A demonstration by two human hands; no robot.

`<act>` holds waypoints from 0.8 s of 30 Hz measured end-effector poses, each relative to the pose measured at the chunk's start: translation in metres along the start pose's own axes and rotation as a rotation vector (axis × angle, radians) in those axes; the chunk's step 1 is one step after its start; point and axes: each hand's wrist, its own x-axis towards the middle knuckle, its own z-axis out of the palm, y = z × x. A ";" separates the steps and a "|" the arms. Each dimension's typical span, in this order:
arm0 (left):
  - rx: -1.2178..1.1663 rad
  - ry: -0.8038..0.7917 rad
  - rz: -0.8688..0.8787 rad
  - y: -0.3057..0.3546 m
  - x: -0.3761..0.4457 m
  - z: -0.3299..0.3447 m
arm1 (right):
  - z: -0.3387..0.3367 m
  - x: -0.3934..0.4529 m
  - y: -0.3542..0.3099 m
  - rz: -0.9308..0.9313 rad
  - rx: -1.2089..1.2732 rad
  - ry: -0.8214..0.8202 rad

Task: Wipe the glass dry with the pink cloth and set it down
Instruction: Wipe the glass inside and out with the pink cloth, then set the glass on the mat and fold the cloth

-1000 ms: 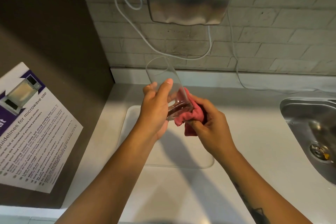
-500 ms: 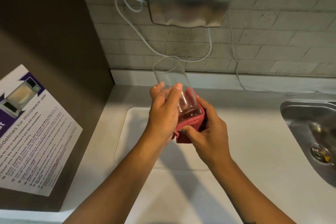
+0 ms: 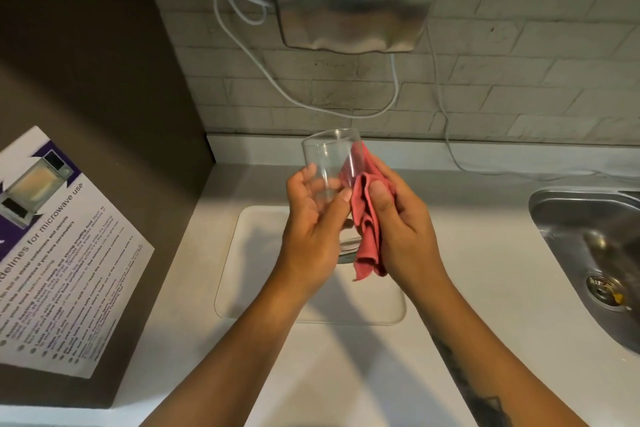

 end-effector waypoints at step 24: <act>0.497 -0.171 -0.049 -0.152 0.062 -0.010 | -0.061 -0.121 0.088 0.846 1.224 0.260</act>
